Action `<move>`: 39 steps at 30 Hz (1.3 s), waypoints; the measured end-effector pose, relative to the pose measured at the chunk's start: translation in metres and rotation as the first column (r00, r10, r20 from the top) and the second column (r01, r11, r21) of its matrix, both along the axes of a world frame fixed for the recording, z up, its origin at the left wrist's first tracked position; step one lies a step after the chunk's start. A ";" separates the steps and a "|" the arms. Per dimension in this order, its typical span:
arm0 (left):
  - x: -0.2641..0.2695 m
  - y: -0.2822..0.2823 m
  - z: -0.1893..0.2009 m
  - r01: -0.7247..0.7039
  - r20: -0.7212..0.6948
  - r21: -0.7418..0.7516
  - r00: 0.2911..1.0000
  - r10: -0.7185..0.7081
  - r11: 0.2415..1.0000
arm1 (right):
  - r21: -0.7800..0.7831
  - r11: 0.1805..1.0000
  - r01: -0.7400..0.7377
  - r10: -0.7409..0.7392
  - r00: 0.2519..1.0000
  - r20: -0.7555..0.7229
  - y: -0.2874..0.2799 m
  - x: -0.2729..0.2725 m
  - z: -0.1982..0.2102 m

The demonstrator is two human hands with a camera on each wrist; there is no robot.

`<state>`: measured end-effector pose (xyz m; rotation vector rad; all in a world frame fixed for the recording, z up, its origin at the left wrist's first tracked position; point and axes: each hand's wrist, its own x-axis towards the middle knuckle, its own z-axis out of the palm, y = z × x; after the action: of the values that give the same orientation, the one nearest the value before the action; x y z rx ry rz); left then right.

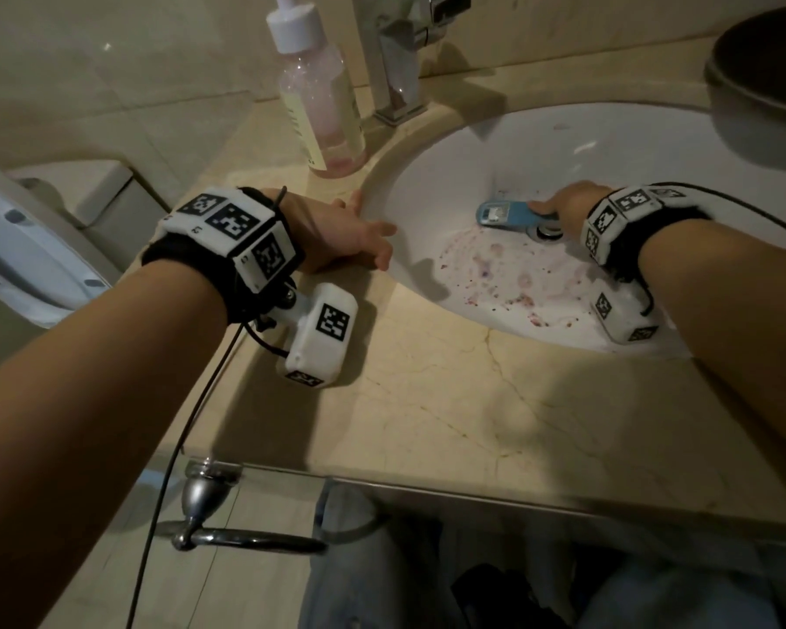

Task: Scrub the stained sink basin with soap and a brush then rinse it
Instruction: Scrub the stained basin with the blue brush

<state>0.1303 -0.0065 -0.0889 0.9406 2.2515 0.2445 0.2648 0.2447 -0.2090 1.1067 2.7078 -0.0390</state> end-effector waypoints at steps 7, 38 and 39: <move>0.002 -0.003 0.003 0.036 0.030 -0.009 0.999 -0.036 0.999 | 0.242 0.963 -0.120 0.149 0.983 -0.106 -0.003 -0.002 0.020; -0.003 0.001 -0.004 -0.063 0.042 0.032 0.997 0.061 0.998 | 0.442 0.869 -0.220 0.078 0.945 0.317 0.025 0.006 0.030; -0.004 0.000 -0.004 -0.039 0.041 0.023 0.998 0.038 0.999 | 0.454 0.863 -0.223 0.074 0.944 0.322 0.026 0.006 0.032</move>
<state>0.1258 -0.0069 -0.0930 0.8972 2.2360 0.3049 0.2705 0.2710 -0.1771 0.9091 2.5737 0.8107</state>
